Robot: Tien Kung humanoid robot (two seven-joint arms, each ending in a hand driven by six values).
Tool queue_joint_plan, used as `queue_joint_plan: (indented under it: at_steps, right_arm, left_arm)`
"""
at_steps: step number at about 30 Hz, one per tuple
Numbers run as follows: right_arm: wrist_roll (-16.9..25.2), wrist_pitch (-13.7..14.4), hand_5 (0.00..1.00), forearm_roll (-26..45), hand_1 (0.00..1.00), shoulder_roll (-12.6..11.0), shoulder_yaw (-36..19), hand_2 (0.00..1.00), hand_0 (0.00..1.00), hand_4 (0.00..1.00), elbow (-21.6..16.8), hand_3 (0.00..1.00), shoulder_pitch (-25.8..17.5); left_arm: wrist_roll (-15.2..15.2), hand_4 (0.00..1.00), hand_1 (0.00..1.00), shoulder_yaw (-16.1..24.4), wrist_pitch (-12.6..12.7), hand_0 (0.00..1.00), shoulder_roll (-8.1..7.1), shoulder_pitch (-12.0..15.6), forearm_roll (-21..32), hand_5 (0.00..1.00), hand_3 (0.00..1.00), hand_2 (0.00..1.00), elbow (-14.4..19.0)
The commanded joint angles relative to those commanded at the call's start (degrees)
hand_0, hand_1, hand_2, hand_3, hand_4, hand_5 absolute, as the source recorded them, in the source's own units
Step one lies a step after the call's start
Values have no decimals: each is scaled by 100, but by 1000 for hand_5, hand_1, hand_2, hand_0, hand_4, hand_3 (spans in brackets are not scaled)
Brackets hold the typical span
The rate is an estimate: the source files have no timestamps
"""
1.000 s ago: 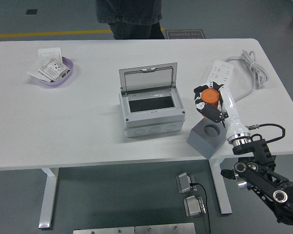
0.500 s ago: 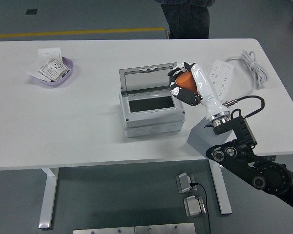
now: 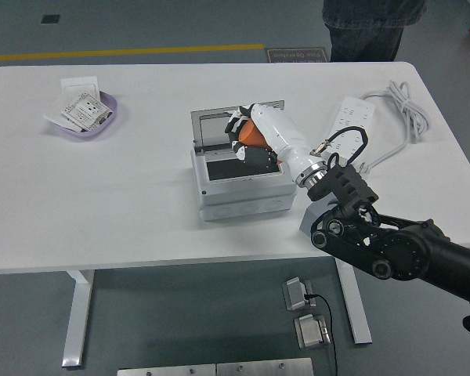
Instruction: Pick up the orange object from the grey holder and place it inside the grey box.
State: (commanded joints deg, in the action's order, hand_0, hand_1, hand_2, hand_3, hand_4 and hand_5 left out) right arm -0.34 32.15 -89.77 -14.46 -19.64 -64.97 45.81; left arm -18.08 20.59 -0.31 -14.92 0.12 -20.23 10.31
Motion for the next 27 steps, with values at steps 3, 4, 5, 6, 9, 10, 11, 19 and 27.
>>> queue_joint_plan:
  at_steps: [3,4,5,6,9,10,11,19,27]
  right_arm:
    - [46,-43,2,109,46,26,412,337,2,56,174,239,212]
    - [64,-53,2,162,46,41,535,337,2,56,235,239,270]
    - [89,-65,2,240,46,67,690,337,2,56,321,239,344]
    - [107,-75,2,299,49,91,823,336,2,59,390,240,399]
    - [151,-101,2,460,49,192,1167,336,2,59,605,240,542]
    - [160,-108,2,502,49,225,1266,336,2,59,666,240,579]
    - [174,-118,2,573,49,282,1394,336,2,59,767,240,637]
    - [236,-124,2,845,51,508,1611,336,2,60,1112,247,849]
    - [297,-94,2,1054,59,627,1682,335,2,60,1256,249,939]
  left_arm:
    - [14,738,737,-62,3,696,-5,-11,53,198,835,716,0]
    - [15,738,737,-68,3,696,-7,-15,55,198,835,716,0]
    - [15,738,737,-76,2,696,-10,-19,59,198,835,716,0]
    - [18,737,740,-92,2,697,-13,-23,69,201,839,720,0]
    - [21,737,740,-115,4,697,-19,-35,76,201,839,720,0]
    - [22,737,740,-124,4,697,-20,-38,81,201,839,720,0]
    - [26,737,740,-136,4,697,-21,-42,88,201,839,720,0]
    - [33,736,741,-200,3,698,-16,-42,130,203,839,721,0]
    - [44,737,742,-291,3,697,-18,-47,202,204,839,720,0]
